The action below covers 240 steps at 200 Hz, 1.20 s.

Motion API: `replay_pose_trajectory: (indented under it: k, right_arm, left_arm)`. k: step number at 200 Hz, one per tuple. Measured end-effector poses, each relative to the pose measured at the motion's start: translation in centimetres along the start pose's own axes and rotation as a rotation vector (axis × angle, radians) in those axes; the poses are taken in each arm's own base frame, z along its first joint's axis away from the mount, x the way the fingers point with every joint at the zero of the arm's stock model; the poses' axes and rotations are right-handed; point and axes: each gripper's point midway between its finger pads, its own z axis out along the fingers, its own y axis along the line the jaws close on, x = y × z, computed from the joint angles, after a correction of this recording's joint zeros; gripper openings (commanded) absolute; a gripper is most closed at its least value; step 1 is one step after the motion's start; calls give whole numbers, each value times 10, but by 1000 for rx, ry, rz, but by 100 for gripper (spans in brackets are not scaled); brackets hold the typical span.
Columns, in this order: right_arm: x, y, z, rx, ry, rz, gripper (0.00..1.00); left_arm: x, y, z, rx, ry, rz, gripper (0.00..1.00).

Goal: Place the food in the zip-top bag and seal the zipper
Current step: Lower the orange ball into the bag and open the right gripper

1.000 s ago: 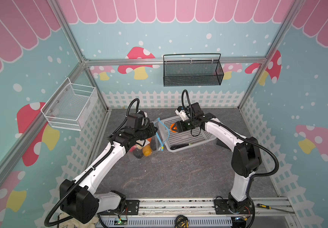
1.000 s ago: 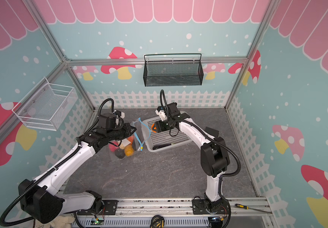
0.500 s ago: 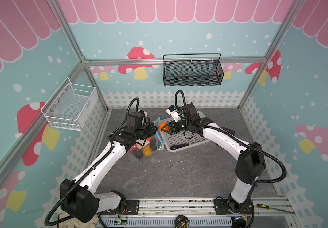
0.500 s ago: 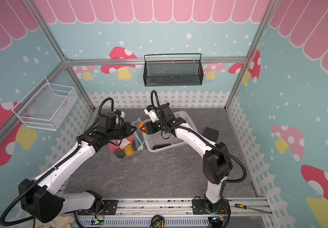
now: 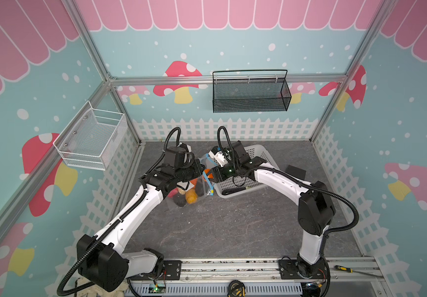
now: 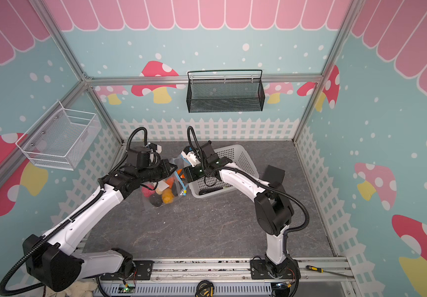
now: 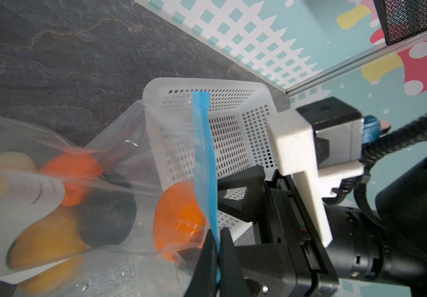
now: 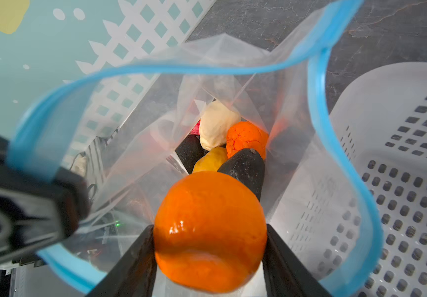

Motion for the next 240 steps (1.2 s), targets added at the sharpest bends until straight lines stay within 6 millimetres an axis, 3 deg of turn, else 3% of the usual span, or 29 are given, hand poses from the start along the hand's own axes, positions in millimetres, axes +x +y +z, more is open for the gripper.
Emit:
replay_pose_trajectory:
  k: [75, 147, 240]
  right_arm:
    - [23, -18, 24, 15, 75, 38, 65]
    - [16, -16, 23, 13, 68, 25, 71]
    - [11, -11, 22, 9, 68, 13, 71]
  left_arm:
    - [-1, -2, -4, 6, -8, 3, 0]
    - [-1, -2, -4, 4, -9, 3, 0]
    - [-2, -1, -4, 3, -11, 2, 0]
